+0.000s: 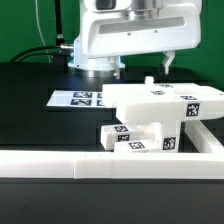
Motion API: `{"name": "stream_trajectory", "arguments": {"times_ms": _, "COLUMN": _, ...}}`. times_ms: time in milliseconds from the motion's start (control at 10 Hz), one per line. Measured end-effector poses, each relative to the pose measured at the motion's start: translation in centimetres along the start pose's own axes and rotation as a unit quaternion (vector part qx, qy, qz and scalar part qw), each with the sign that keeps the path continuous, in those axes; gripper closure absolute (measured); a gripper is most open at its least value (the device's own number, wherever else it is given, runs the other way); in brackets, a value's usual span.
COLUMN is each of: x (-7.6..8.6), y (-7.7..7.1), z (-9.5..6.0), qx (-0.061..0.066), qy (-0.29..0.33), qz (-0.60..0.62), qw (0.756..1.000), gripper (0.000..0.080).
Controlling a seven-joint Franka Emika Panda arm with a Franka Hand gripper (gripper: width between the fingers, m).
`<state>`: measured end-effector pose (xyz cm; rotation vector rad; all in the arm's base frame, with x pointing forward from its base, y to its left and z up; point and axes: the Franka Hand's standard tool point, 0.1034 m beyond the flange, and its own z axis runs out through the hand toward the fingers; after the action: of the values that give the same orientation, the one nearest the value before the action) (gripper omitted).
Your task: Assemble chair
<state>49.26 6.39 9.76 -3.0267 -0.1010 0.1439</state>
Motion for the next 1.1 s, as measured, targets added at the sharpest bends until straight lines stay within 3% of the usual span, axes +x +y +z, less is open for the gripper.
{"name": "stream_trajectory", "arguments": {"times_ms": 400, "x": -0.1, "y": 0.2, "z": 0.4, "qx": 0.001, "qy": -0.002, "qz": 0.009, "qw": 1.0, "gripper": 0.0151}}
{"name": "stream_trajectory", "arguments": {"times_ms": 500, "x": -0.5, "y": -0.2, "z": 1.4, "qx": 0.004, "qy": -0.009, "qz": 0.028, "qw": 1.0, "gripper": 0.0151}}
{"name": "stream_trajectory", "arguments": {"times_ms": 700, "x": -1.3, "y": -3.9, "z": 3.0, "qx": -0.002, "qy": -0.004, "qz": 0.066, "qw": 0.998, "gripper": 0.0151}}
{"name": "stream_trajectory", "arguments": {"times_ms": 800, "x": -1.9, "y": -5.7, "z": 4.7, "qx": -0.005, "qy": -0.011, "qz": 0.068, "qw": 0.998, "gripper": 0.0151}}
{"name": "stream_trajectory", "arguments": {"times_ms": 1100, "x": -2.0, "y": -5.9, "z": 5.4, "qx": -0.007, "qy": -0.012, "qz": 0.069, "qw": 0.998, "gripper": 0.0151}}
